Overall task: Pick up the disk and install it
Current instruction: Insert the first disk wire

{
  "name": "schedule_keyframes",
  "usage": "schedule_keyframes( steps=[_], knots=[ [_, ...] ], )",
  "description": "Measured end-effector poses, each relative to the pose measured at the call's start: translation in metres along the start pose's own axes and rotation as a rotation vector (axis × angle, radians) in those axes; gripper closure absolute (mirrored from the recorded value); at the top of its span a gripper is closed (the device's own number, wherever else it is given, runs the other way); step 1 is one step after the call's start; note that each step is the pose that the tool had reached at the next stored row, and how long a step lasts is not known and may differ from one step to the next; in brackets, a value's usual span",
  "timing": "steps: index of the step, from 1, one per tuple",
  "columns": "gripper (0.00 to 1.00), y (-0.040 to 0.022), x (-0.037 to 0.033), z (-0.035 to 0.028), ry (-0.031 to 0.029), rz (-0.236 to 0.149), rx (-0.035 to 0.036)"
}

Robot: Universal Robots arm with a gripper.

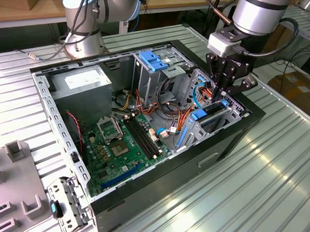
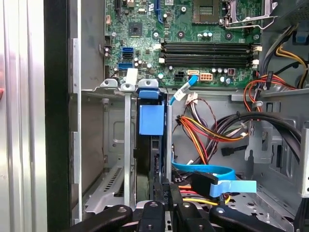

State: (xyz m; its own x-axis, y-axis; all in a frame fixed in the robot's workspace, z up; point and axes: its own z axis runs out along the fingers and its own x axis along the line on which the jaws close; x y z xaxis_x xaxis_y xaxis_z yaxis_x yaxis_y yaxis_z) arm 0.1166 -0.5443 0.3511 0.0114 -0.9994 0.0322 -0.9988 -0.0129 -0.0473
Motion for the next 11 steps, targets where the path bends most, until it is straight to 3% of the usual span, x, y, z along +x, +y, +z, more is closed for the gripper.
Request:
schedule_keyframes(
  steps=[4,11],
  knots=[
    [0.84,0.0007,0.0042,0.0006,0.0002,0.0,0.0],
    [0.84,0.0022,0.0056,0.0013,0.0,0.003,-0.0001]
  ],
)
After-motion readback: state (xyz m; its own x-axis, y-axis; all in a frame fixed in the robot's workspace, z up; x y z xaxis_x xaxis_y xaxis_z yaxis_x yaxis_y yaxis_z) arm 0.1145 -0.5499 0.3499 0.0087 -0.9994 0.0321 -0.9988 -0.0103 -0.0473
